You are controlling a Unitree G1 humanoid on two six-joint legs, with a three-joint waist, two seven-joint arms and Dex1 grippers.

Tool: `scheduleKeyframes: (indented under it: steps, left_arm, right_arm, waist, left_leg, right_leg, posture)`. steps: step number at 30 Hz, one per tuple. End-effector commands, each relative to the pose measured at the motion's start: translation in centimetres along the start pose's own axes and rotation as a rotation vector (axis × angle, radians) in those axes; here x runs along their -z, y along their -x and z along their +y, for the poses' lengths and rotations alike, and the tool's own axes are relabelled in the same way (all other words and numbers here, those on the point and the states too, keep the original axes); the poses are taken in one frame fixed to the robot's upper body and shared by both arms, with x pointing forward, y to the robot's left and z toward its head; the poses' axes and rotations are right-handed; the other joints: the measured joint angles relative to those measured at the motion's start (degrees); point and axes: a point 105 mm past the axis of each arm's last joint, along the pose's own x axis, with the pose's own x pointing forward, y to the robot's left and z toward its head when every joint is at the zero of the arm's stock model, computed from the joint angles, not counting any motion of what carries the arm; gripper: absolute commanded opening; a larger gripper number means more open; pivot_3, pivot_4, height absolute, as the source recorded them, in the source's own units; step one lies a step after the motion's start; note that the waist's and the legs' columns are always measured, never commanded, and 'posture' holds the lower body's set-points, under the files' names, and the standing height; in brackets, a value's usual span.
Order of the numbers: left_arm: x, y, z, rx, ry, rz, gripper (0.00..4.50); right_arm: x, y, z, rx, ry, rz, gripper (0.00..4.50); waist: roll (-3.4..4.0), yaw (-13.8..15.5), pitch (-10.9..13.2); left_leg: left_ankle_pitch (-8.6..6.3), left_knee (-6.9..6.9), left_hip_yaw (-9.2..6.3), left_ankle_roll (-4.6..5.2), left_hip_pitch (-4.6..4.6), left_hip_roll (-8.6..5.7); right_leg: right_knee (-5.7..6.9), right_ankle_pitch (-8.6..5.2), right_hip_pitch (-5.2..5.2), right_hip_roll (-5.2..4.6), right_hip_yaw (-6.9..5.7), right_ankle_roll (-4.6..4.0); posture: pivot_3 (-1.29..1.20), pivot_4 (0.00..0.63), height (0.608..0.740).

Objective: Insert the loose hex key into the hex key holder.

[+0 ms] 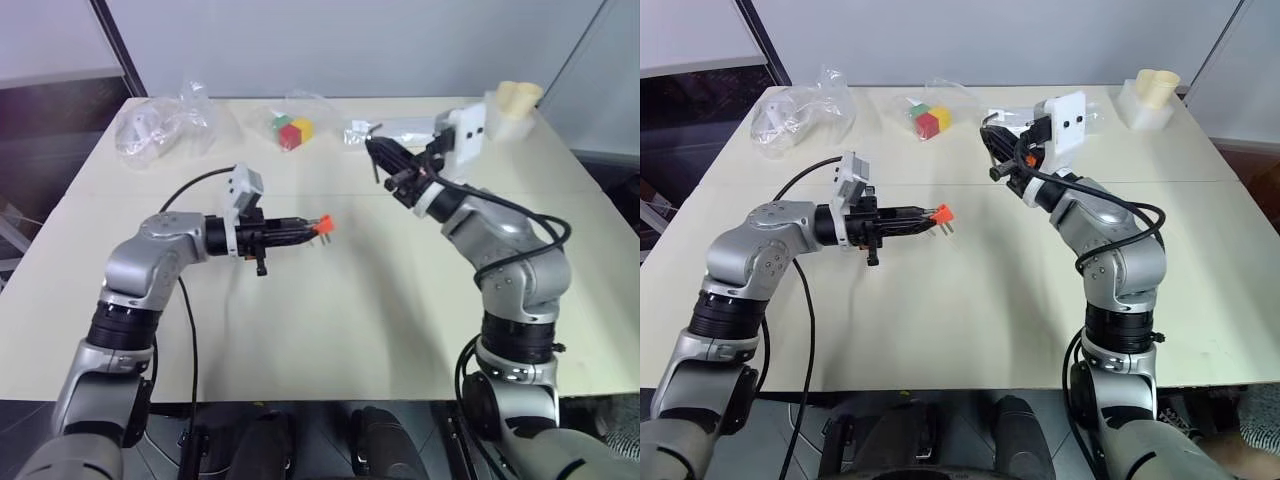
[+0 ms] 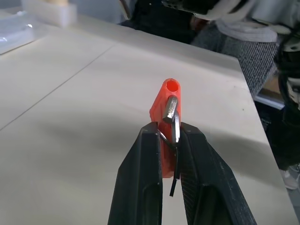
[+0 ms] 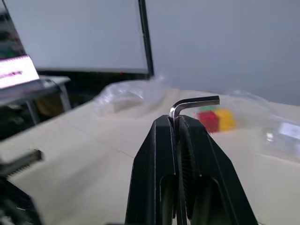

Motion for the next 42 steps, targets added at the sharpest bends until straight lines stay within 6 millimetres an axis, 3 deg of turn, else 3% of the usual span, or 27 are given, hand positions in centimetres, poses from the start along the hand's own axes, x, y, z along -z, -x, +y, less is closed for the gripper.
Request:
scheduleKeyframes:
  steps: [1, 9, 17, 42]
  left_arm:
    - [-0.6, -0.7, 0.8, -0.02, -0.032, 0.009, 0.24]
    - [0.0, -1.1, 2.0, -0.037, -0.027, 0.04, 0.24]
    - [-0.4, -1.1, 1.8, -0.022, -0.02, 0.03, 0.24]
    - [-2.3, -0.9, 1.1, -0.022, 0.003, -0.037, 0.24]
  right_arm:
    - [-1.8, -0.4, 1.6, -0.061, 0.015, -0.105, 0.04]
    - [-0.4, -0.5, 5.3, -0.3, -0.107, -0.083, 0.04]
    - [0.9, -0.3, 6.9, -0.379, -0.083, -0.085, 0.04]
    - [2.3, -0.9, 5.9, -0.244, 0.054, -0.265, 0.04]
  waist:
    - [0.0, 0.0, 0.0]
    - [0.0, -0.3, 0.0]
    - [0.0, -0.2, 0.0]
    - [0.0, -0.2, 0.0]
  left_leg:
    - [0.0, 0.0, 0.0, 0.0, 0.0, 0.0]
    - [0.0, -0.02, 0.01, 0.01, 0.0, 0.01]
    - [-0.01, -0.01, 0.01, 0.01, 0.0, 0.0]
    - [0.0, -0.01, 0.0, 0.0, 0.0, 0.0]
  right_leg:
    - [0.01, 0.0, 0.0, 0.02, 0.0, 0.0]
    - [0.03, 0.0, -0.03, 0.06, -0.02, 0.0]
    - [0.03, 0.0, -0.03, 0.04, -0.01, 0.01]
    - [0.03, 0.0, -0.04, 0.02, -0.01, 0.01]
  posture:
    - [0.0, 0.15, 0.74]
    - [0.0, 0.15, 0.74]
    - [0.0, 0.15, 0.74]
    - [0.0, 0.15, 0.74]
